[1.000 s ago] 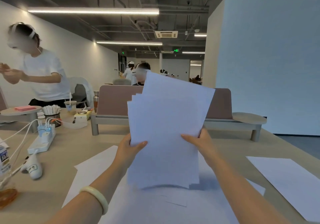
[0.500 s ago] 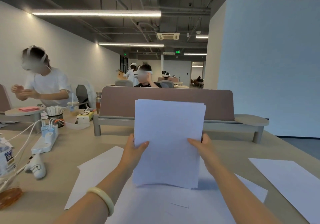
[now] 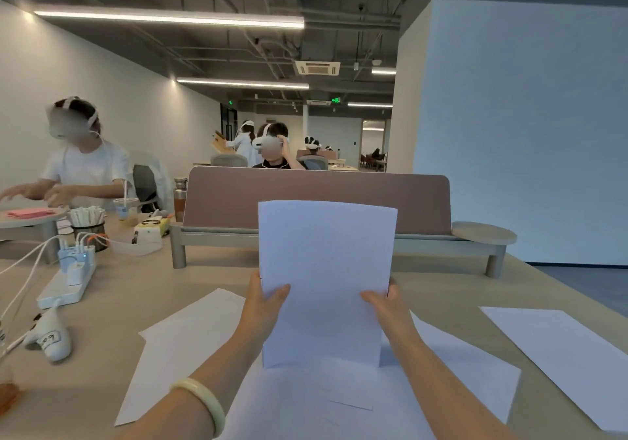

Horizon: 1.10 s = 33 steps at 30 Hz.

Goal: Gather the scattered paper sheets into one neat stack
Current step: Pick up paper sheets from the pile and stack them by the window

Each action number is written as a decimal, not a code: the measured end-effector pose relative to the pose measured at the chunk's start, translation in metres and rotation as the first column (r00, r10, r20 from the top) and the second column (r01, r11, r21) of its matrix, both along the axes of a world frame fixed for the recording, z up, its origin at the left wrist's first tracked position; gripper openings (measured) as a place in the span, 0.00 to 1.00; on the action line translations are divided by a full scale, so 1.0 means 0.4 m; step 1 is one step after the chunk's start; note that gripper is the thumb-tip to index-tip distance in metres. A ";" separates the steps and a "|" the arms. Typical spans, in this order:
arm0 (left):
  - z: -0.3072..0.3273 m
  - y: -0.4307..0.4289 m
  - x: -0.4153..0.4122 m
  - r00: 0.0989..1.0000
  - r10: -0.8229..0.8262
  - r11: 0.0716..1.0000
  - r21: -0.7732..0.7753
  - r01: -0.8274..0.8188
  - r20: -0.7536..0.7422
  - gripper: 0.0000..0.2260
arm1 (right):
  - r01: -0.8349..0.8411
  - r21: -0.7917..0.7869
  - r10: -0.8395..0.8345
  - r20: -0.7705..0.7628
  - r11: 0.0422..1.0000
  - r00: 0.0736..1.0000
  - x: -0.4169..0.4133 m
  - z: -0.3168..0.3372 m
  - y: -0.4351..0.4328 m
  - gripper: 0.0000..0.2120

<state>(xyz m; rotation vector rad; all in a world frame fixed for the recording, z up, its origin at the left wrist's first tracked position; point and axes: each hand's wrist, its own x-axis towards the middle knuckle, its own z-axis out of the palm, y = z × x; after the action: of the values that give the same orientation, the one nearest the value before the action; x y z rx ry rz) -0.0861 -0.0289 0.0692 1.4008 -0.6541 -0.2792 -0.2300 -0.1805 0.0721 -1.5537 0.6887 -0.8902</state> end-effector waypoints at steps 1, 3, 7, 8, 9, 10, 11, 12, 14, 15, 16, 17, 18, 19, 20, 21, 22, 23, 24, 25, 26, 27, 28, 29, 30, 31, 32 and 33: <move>-0.003 -0.001 0.003 1.000 -0.003 1.000 -0.002 0.003 -0.004 0.16 | 0.004 -0.005 -0.004 -0.002 1.000 1.000 0.004 -0.008 0.003 0.13; -0.007 -0.009 0.009 1.000 -0.013 1.000 -0.001 0.013 0.007 0.14 | 0.013 0.001 -0.013 0.007 1.000 1.000 0.013 -0.015 0.006 0.10; -0.012 -0.034 0.032 0.999 -0.023 1.000 -0.007 0.024 0.043 0.10 | 0.061 0.003 -0.061 0.021 0.998 0.998 0.047 -0.023 -0.009 0.14; -0.012 -0.038 0.038 0.999 -0.018 1.000 -0.013 0.019 0.049 0.09 | 0.078 0.019 -0.079 0.031 0.997 0.996 0.055 -0.024 -0.014 0.15; -0.010 -0.036 0.039 0.999 -0.008 1.000 -0.017 0.009 0.054 0.09 | 0.085 0.034 -0.086 0.040 0.996 0.995 0.058 -0.024 -0.013 0.15; -0.006 -0.036 0.046 0.998 -0.005 1.000 -0.017 0.006 0.057 0.09 | 0.094 0.040 -0.095 0.045 0.995 0.994 0.063 -0.022 -0.015 0.15; -0.001 -0.034 0.051 0.998 -0.001 1.000 -0.014 0.001 0.064 0.10 | 0.092 0.035 -0.094 0.048 0.995 0.994 0.065 -0.017 -0.016 0.15; 0.003 -0.031 0.057 0.998 0.003 1.000 -0.012 -0.002 0.065 0.10 | 0.089 0.029 -0.090 0.050 0.996 0.995 0.068 -0.014 -0.013 0.15; 0.007 -0.020 0.069 0.998 0.013 1.000 -0.021 -0.012 0.067 0.13 | 0.086 0.017 -0.087 0.053 0.996 0.995 0.071 -0.009 -0.006 0.16; 0.010 -0.015 0.073 0.997 0.015 1.000 -0.023 -0.014 0.072 0.14 | 0.086 0.014 -0.086 0.052 0.996 0.995 0.070 -0.008 -0.005 0.16; 0.012 -0.012 0.077 0.997 0.017 1.000 -0.017 -0.016 0.073 0.15 | 0.085 0.008 -0.086 0.043 0.996 0.995 0.069 -0.007 -0.003 0.17; 0.014 -0.008 0.076 0.997 0.015 1.000 -0.005 -0.015 0.071 0.14 | 0.081 0.008 -0.081 0.034 0.997 0.996 0.067 -0.007 0.001 0.17; 0.017 -0.005 0.072 0.997 0.010 1.000 0.008 -0.010 0.072 0.12 | 0.073 0.009 -0.073 0.032 0.997 0.997 0.065 -0.005 0.004 0.18; 0.018 -0.003 0.066 0.997 0.006 1.000 0.022 -0.008 0.076 0.10 | 0.068 0.011 -0.069 0.029 0.998 0.997 0.063 -0.005 0.008 0.19; 0.018 -0.002 0.061 0.997 0.007 0.999 0.036 -0.010 0.077 0.08 | 0.061 0.011 -0.061 0.024 0.998 0.998 0.061 -0.002 0.015 0.20; 0.016 -0.001 0.057 0.997 0.011 0.999 0.050 -0.015 0.079 0.07 | 0.050 0.012 -0.050 0.018 0.999 0.999 0.060 0.000 0.021 0.22; 0.015 0.000 0.053 0.997 0.016 0.998 0.066 -0.021 0.080 0.07 | 0.044 0.012 -0.045 0.013 0.999 0.999 0.060 0.001 0.025 0.24; 0.014 0.001 0.050 0.997 0.021 0.996 0.079 -0.028 0.080 0.07 | 0.046 0.007 -0.046 0.006 0.999 0.999 0.059 0.005 0.029 0.23; 0.014 0.000 0.047 0.997 0.030 0.995 0.089 -0.036 0.075 0.07 | 0.050 -0.003 -0.050 0.001 0.999 0.999 0.060 0.009 0.031 0.19; 0.015 -0.001 0.047 0.997 0.038 0.995 0.087 -0.043 0.067 0.07 | 0.052 -0.011 -0.052 -0.004 0.999 0.999 0.060 0.013 0.032 0.16; 0.016 -0.001 0.046 0.997 0.042 0.996 0.074 -0.046 0.060 0.06 | 0.052 -0.014 -0.052 -0.006 0.999 0.999 0.060 0.015 0.031 0.15; 0.017 0.000 0.047 0.997 0.043 0.997 0.059 -0.047 0.061 0.06 | 0.050 -0.017 -0.050 -0.010 0.999 0.999 0.059 0.018 0.031 0.14; 0.018 0.000 0.048 0.997 0.045 0.998 0.051 -0.048 0.067 0.06 | 0.048 -0.020 -0.048 -0.010 0.999 0.999 0.059 0.020 0.031 0.13; 0.018 0.001 0.050 0.997 0.047 0.998 0.047 -0.050 0.067 0.06 | 0.046 -0.019 -0.046 -0.009 0.999 0.999 0.058 0.021 0.033 0.13; 0.014 0.001 0.052 0.997 0.048 0.998 0.047 -0.051 0.061 0.05 | 0.045 -0.014 -0.045 -0.002 0.999 0.999 0.055 0.018 0.035 0.13; 0.009 0.001 0.053 0.997 0.053 0.997 0.047 -0.055 0.053 0.05 | 0.048 -0.017 -0.048 0.002 0.999 0.999 0.054 0.012 0.035 0.14; 0.004 0.001 0.054 0.997 0.059 0.997 0.043 -0.062 0.052 0.05 | 0.054 -0.026 -0.054 0.003 0.998 0.999 0.053 0.005 0.036 0.15; 0.000 0.002 0.054 0.996 0.070 0.997 0.037 -0.072 0.055 0.04 | 0.062 -0.029 -0.062 0.006 0.998 0.998 0.052 -0.003 0.037 0.15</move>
<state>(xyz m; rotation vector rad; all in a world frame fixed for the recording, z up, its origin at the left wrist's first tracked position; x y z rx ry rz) -0.0645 -0.0282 0.0691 1.4701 -0.6445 -0.1993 -0.2092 -0.1659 0.0711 -1.5624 0.7261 -0.9539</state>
